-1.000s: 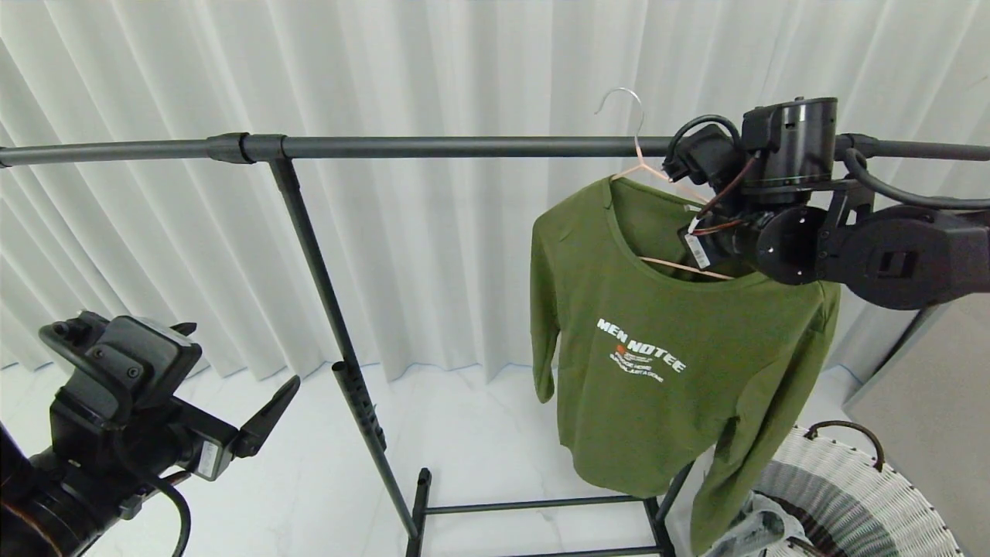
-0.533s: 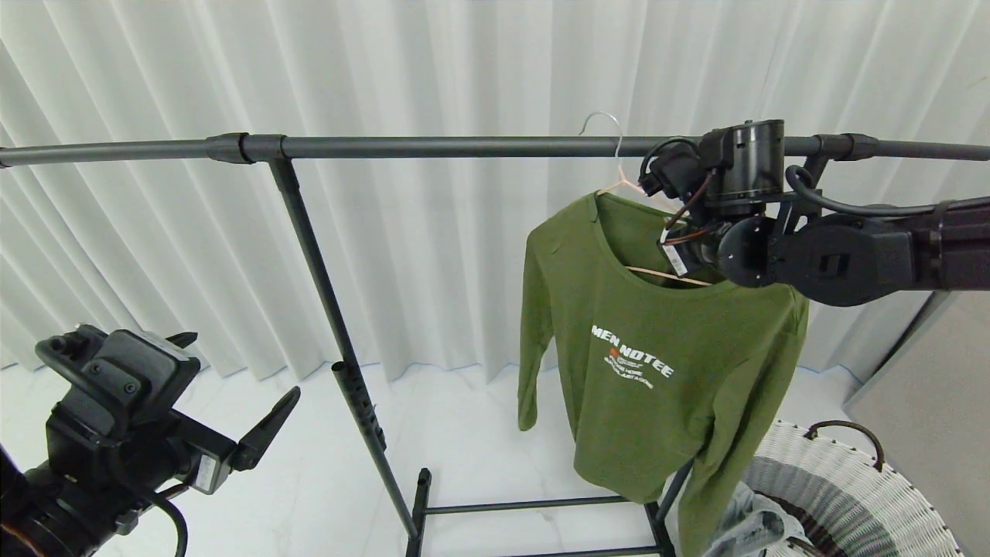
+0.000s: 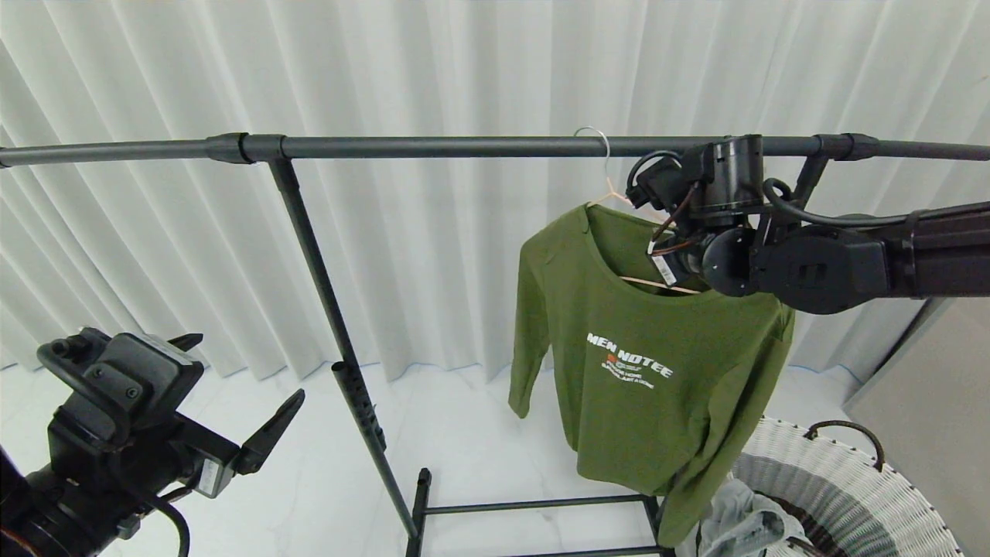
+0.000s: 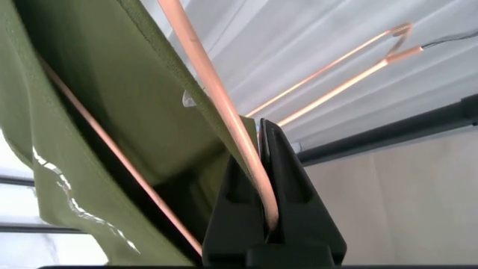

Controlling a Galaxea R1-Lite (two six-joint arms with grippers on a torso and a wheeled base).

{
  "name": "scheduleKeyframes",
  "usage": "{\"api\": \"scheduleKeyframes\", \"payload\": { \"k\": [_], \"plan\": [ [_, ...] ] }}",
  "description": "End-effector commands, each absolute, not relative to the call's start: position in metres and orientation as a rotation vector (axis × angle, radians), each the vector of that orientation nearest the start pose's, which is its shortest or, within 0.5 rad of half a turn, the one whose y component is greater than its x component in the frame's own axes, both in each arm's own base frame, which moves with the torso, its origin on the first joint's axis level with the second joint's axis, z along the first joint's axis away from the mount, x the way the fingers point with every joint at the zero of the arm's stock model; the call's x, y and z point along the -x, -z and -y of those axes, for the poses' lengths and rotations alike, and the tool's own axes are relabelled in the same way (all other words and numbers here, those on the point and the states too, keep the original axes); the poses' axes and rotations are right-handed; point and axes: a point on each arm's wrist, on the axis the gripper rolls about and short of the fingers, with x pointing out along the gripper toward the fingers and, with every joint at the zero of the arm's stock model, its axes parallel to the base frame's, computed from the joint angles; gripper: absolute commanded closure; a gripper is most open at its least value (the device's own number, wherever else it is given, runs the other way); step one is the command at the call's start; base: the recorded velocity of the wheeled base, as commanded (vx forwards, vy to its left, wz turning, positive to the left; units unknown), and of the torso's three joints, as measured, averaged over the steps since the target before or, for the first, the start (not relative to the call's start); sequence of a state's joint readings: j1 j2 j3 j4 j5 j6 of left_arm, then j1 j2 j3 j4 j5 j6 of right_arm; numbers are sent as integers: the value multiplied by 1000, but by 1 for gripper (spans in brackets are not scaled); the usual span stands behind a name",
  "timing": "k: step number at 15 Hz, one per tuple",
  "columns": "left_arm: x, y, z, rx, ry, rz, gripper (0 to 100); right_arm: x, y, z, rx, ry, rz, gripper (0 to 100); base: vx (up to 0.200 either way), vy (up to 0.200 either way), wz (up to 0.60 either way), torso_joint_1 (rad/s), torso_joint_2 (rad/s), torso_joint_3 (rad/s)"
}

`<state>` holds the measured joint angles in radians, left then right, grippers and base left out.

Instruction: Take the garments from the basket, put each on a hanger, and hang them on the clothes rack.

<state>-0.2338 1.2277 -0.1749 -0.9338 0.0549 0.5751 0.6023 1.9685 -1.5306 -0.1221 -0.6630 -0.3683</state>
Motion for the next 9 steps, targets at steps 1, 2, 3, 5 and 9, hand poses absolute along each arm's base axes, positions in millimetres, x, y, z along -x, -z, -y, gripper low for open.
{"api": "scheduleKeyframes", "payload": {
  "k": [1, 2, 3, 5, 9],
  "plan": [
    [-149, -156, 34, -590, 207, -63, 0, -332, -245, -218, 547, 2, -252, 0, 0, 0, 0, 0, 0, 0],
    [-149, -156, 34, -590, 207, -63, 0, -330, -246, -219, 543, -2, -247, 0, 0, 0, 0, 0, 0, 0],
    [-149, -156, 34, -589, 207, -63, 0, -324, -251, -222, 534, -14, -232, 0, 0, 0, 0, 0, 0, 0],
    [-149, -156, 34, -589, 207, -63, 0, -312, -260, -226, 511, -37, -211, 0, 0, 0, 0, 0, 0, 0],
    [-149, -156, 32, -587, 195, -67, 0, -273, -282, -225, 458, -91, -166, 0, 0, 0, 0, 0, 0, 0]
  ]
}}
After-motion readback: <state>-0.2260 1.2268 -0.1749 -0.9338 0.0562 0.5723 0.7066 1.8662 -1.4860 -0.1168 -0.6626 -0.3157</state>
